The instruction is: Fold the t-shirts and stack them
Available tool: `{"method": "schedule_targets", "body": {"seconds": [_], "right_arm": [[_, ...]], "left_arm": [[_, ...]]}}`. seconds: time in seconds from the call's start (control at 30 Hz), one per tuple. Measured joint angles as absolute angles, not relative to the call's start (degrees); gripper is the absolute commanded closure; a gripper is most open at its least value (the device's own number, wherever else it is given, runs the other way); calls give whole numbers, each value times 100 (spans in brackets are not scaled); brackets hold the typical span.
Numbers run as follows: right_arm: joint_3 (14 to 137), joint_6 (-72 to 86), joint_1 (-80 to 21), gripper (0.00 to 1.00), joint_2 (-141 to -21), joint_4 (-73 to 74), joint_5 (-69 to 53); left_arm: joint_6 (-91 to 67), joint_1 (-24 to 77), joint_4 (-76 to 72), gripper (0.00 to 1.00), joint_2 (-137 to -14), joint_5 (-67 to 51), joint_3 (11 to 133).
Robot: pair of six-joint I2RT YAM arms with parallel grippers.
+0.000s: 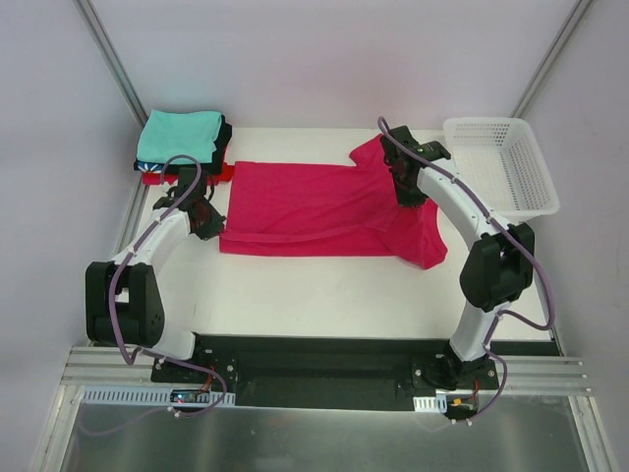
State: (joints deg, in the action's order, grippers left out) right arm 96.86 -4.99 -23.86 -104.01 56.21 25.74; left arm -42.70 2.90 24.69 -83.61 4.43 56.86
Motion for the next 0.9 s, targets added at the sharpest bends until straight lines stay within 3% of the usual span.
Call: {"method": "schedule_targets", "body": {"seconds": [0.27,0.9], "right_arm": [[9522,-482,-2386,99,-10228,5640,2495],[7706,102,-2893,99,-8390,5771,2405]], "left_arm": [[-4259,290,2475,100,-8088,338,5614],[-4259,287,2569,100,-6785,91,4807]]}}
